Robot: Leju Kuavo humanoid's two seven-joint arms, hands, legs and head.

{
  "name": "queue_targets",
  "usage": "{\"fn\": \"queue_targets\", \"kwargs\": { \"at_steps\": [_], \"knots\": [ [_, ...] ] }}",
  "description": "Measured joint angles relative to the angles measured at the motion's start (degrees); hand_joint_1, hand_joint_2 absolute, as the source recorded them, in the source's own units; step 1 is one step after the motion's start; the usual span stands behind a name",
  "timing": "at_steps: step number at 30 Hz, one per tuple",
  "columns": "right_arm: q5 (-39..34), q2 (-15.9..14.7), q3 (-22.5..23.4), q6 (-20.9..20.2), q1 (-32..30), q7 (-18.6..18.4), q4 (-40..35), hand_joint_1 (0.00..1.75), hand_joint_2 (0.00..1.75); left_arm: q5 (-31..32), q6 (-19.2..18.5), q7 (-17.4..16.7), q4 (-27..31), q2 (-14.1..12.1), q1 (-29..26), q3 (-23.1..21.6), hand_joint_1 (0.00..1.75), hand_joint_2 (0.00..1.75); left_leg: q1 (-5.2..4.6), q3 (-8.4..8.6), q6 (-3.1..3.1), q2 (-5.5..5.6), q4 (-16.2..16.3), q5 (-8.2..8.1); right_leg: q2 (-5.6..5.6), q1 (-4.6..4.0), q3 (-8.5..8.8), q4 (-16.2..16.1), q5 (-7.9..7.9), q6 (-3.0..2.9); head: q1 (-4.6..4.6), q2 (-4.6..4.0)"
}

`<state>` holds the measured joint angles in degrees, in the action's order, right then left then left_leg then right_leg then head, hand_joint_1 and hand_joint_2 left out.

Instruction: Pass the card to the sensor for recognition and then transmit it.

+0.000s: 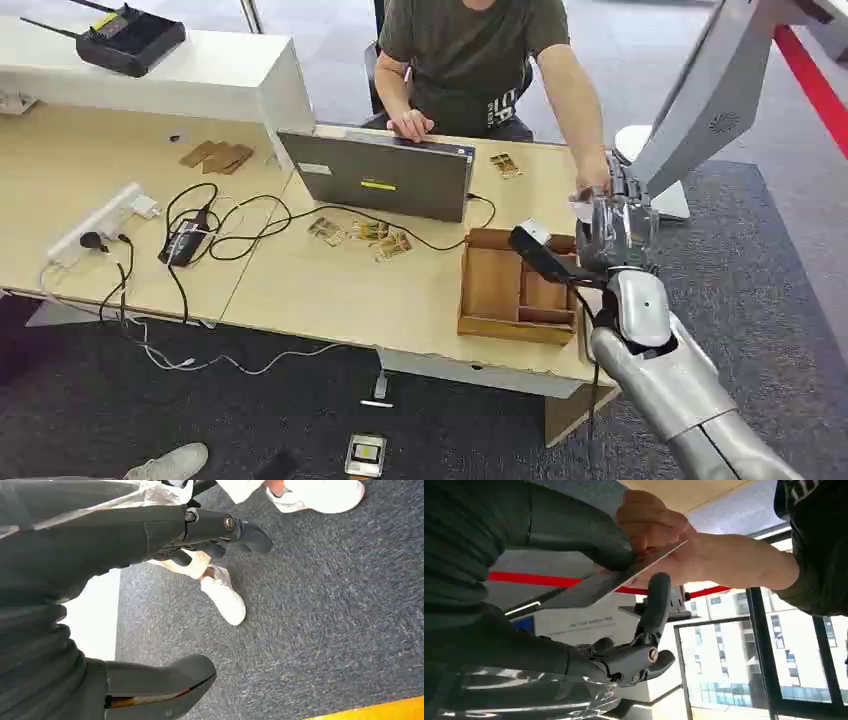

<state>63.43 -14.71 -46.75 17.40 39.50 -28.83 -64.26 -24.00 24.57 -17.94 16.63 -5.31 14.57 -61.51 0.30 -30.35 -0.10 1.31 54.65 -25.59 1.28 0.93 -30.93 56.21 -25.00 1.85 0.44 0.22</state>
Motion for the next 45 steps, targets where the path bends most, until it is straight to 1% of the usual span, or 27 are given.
{"fn": "queue_targets", "kwargs": {
  "at_steps": [6, 10, 15, 18, 25, 30, 36, 45],
  "knots": [
    [-1.86, 0.22, -0.72, -1.03, 0.26, -0.22, 1.14, 1.75, 1.75, 0.37, -0.46, -0.13, -0.02, -0.02, 0.34, 0.00, 0.00, 1.75, 0.00, -0.01, 0.00, -0.01, 0.00, 0.00, 0.00, 0.00, -0.02, 0.00, 0.00, 0.00, 0.02, 0.00],
    [-4.70, 0.35, -0.70, -0.22, 0.22, 0.15, 1.62, 1.75, 1.75, 0.39, -0.46, -0.13, -0.02, -0.02, 0.38, 0.00, 0.00, 1.75, 0.00, -0.01, 0.00, -0.01, 0.00, 0.00, 0.00, 0.00, -0.02, 0.00, 0.00, 0.00, 0.02, 0.00],
    [-8.37, 0.13, -0.31, 3.97, -0.50, 0.63, 1.38, 1.75, 1.75, 0.35, -0.37, -0.04, -0.02, -0.07, 0.34, 0.00, 0.00, 1.75, 0.01, 0.00, 0.00, -0.01, 0.00, 0.00, 0.00, 0.00, -0.04, 0.00, 0.00, 0.00, 0.02, 0.00],
    [-9.90, -0.48, 0.26, 5.53, -1.76, 0.79, 0.31, 1.75, 1.75, 0.33, -0.28, 0.04, -0.02, -0.18, 0.23, 0.00, 0.00, 1.75, 0.00, -0.01, 0.00, 0.00, 0.00, -0.01, 0.00, 0.00, -0.05, -0.01, 0.00, 0.00, 0.00, 0.00],
    [-12.72, -3.56, 2.43, 9.60, -7.46, 0.72, -3.13, 1.75, 1.75, -0.31, 0.61, 0.52, -0.02, -0.61, -0.43, 0.09, 0.00, 1.75, 0.00, -0.02, 0.02, -0.01, 0.01, -0.04, 0.01, 0.00, -0.05, -0.05, 0.00, 0.00, 0.02, 0.00],
    [-13.49, -5.01, 3.52, 11.08, -11.84, 0.79, -5.07, 1.75, 1.75, -0.85, 1.36, 1.03, -0.02, -0.90, -1.08, 0.28, 0.00, 1.75, 0.01, -0.04, 0.02, -0.02, 0.00, -0.04, 0.01, 0.00, -0.06, -0.05, -0.01, 0.00, 0.02, 0.00],
    [-15.69, -5.38, 4.28, 12.44, -16.60, 2.08, -5.51, 1.75, 1.75, -1.64, 2.32, 1.55, -0.02, -1.16, -2.19, 1.12, 0.00, 1.75, 0.03, -0.04, 0.02, -0.02, 0.00, -0.05, 0.01, 0.00, -0.06, -0.05, -0.01, -0.01, 0.02, 0.00],
    [-16.94, -5.35, 5.14, 13.05, -19.22, 2.84, -5.51, 1.75, 1.75, -2.16, 2.65, 1.86, -0.02, -1.27, -2.74, 2.10, 0.00, 1.75, 0.02, -0.03, 0.02, -0.02, 0.00, -0.04, 0.01, 0.00, -0.03, -0.05, -0.01, -0.01, 0.02, 0.00]
  ]
}}
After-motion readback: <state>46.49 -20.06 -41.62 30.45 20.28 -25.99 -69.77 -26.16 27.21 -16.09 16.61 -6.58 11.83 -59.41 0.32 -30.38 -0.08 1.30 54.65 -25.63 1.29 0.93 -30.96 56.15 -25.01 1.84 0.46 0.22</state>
